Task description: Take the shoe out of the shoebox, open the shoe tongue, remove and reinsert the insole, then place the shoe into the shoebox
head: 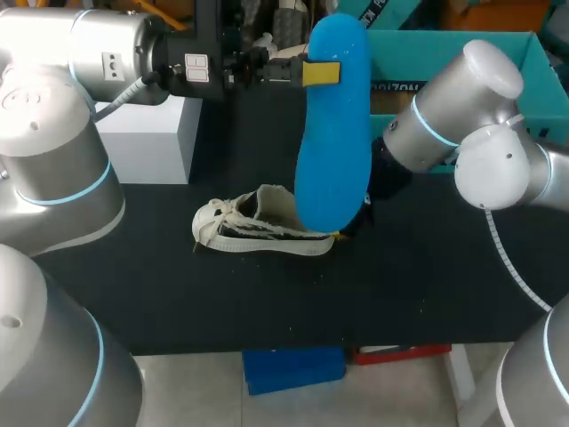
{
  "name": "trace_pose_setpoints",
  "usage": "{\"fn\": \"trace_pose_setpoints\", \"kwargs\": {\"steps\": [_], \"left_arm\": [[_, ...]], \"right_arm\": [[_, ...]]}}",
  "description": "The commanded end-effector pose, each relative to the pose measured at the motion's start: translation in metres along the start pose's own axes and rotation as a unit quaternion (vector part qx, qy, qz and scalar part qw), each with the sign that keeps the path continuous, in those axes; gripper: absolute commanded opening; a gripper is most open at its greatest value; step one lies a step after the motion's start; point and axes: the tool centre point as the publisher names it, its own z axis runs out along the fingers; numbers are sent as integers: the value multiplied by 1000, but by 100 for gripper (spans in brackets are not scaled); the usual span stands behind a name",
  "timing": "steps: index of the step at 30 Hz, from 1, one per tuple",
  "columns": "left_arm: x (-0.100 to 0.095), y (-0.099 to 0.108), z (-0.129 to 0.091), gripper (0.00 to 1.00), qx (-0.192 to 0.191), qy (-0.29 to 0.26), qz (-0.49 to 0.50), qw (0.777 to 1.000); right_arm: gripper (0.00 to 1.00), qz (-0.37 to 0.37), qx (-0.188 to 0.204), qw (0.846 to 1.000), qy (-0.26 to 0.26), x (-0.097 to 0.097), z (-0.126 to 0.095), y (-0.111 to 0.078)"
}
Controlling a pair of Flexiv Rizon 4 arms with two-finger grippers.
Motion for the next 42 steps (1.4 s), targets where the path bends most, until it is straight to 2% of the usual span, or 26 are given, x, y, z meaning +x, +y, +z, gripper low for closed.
{"fn": "trace_pose_setpoints", "kwargs": {"steps": [1,28,39,42], "left_arm": [[1,1,1,0,0,-2,0,1000],[1,1,1,0,0,-2,0,1000],[1,1,1,0,0,-2,0,1000],[1,1,1,0,0,-2,0,1000]], "right_arm": [[100,3,-57,998,-2,4,8,-3],[100,31,-185,982,-7,7,28,-6],[100,28,-201,979,-8,6,34,-6],[100,24,-182,983,-11,4,28,-6]]}}
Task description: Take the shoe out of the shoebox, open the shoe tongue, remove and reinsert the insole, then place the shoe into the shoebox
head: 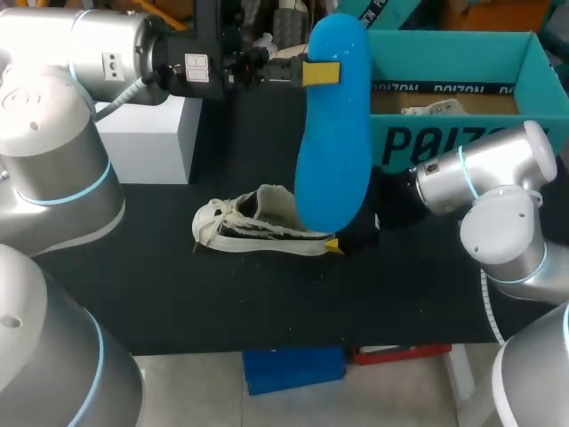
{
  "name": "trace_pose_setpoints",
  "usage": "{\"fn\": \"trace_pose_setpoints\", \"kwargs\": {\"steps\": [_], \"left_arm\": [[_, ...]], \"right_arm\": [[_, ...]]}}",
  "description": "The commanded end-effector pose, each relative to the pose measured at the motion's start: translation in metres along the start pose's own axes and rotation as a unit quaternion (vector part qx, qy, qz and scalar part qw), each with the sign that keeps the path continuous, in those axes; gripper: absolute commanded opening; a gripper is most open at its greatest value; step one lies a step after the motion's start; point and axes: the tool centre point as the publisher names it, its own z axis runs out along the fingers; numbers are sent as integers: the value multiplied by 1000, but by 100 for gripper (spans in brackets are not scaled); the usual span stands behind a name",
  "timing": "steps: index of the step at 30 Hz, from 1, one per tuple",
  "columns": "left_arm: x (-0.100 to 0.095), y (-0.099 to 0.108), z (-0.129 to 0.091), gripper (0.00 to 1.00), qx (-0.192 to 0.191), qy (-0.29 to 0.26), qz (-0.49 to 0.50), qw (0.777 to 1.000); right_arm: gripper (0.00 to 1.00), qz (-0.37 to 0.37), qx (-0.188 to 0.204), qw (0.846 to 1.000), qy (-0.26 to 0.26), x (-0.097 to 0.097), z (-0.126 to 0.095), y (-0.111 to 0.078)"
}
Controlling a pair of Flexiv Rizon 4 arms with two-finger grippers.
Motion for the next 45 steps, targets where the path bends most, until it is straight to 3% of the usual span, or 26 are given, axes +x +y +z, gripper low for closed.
{"fn": "trace_pose_setpoints", "kwargs": {"steps": [1,6,10,15,21,25,31,37,43,45], "left_arm": [[1,1,1,0,0,-2,0,1000],[1,1,1,0,0,-2,0,1000],[1,1,1,0,0,-2,0,1000],[1,1,1,0,0,-2,0,1000],[1,1,1,0,0,-2,0,1000],[1,1,1,0,0,-2,0,1000],[1,1,1,0,0,-2,0,1000],[1,1,1,0,0,-2,0,1000],[1,1,1,0,0,-2,0,1000],[1,1,1,0,0,-2,0,1000]], "right_arm": [[100,-2,22,1000,-3,-1,-7,1],[100,-5,114,993,-12,-4,-18,5],[100,-13,201,979,-23,-7,-25,12],[100,-26,305,951,-38,-11,-23,21],[100,-48,421,904,-54,-16,-11,32],[94,-64,462,883,-57,-19,-5,42],[71,-78,497,863,-47,-27,2,52],[70,-82,510,856,-31,-32,17,58],[64,-87,514,853,-20,-38,31,64],[60,-89,527,845,-17,-39,35,66]]}}
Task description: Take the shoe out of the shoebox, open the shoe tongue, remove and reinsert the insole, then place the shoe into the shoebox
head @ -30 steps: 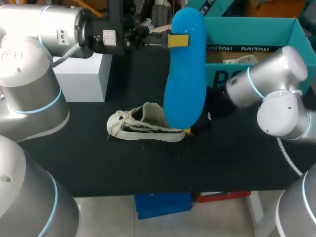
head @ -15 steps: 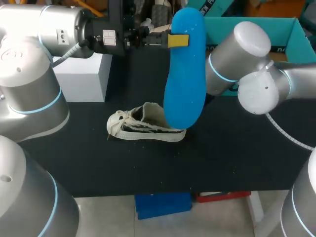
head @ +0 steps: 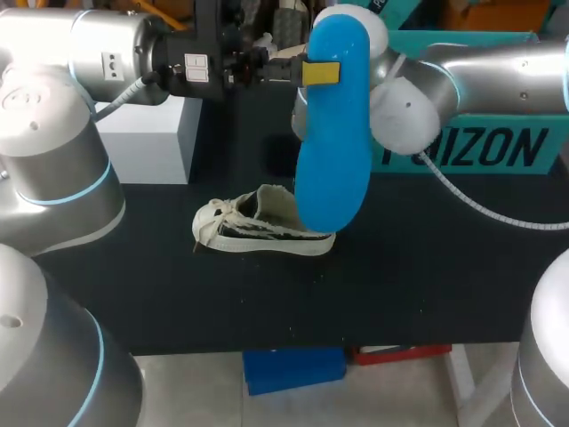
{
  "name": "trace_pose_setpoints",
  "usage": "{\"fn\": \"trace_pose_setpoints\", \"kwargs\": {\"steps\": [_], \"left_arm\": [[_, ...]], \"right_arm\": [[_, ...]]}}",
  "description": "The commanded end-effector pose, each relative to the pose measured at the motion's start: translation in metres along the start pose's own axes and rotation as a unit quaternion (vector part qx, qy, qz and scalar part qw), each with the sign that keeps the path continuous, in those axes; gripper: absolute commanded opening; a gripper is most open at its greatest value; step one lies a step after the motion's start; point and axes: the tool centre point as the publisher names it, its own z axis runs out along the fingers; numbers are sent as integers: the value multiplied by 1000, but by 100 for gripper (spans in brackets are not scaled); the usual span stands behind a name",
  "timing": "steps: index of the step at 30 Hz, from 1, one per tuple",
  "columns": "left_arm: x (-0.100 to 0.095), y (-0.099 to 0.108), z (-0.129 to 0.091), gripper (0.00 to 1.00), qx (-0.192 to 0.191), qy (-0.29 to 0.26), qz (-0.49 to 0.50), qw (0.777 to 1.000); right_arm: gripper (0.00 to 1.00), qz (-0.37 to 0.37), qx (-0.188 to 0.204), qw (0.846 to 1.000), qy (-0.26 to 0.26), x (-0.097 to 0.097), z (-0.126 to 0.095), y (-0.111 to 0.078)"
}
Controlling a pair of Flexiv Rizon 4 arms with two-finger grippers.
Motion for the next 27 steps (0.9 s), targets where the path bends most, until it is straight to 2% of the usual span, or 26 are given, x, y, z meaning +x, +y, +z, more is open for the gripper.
{"fn": "trace_pose_setpoints", "kwargs": {"steps": [1,5,16,23,25,27], "left_arm": [[1,1,1,0,0,-2,0,1000],[1,1,1,0,0,-2,0,1000],[1,1,1,0,0,-2,0,1000],[1,1,1,0,0,-2,0,1000],[1,1,1,0,0,-2,0,1000],[1,1,1,0,0,-2,0,1000]], "right_arm": [[58,-2,154,988,7,-7,8,12],[49,2,155,988,10,-10,11,17],[52,10,140,990,26,-12,21,25],[50,35,98,994,35,-9,27,23],[47,36,94,994,36,-7,29,24],[37,36,94,994,36,-6,30,25]]}}
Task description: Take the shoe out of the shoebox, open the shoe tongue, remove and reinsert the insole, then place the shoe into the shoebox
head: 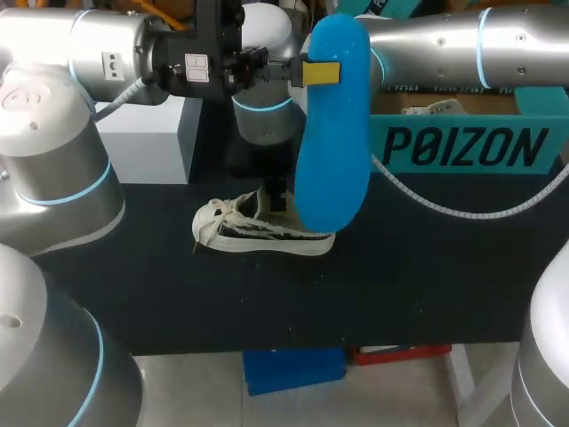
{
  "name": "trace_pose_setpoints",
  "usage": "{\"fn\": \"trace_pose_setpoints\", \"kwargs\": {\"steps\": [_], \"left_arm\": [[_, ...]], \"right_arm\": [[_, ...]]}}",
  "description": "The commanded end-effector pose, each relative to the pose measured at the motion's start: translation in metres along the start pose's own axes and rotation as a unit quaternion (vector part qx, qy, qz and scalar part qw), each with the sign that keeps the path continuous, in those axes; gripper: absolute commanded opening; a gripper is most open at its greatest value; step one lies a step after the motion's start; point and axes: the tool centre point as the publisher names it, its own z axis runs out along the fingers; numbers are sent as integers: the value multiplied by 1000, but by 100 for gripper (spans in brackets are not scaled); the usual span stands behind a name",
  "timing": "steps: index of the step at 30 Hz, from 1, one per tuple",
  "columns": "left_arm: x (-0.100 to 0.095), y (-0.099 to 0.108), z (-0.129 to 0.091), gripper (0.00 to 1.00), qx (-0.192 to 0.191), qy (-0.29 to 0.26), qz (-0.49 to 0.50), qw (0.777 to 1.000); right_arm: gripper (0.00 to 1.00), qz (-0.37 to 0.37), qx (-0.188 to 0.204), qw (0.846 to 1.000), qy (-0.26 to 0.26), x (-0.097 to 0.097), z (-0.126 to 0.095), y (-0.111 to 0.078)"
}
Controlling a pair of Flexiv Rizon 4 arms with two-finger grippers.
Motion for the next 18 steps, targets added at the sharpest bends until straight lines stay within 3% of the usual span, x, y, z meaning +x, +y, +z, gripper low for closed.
{"fn": "trace_pose_setpoints", "kwargs": {"steps": [1,2,18], "left_arm": [[1,1,1,0,0,-2,0,1000],[1,1,1,0,0,-2,0,1000],[1,1,1,0,0,-2,0,1000]], "right_arm": [[19,-2,-11,1000,-2,3,5,-3],[0,-4,-7,1000,-3,3,6,-2],[0,-4,-7,1000,-3,3,6,-2]]}}
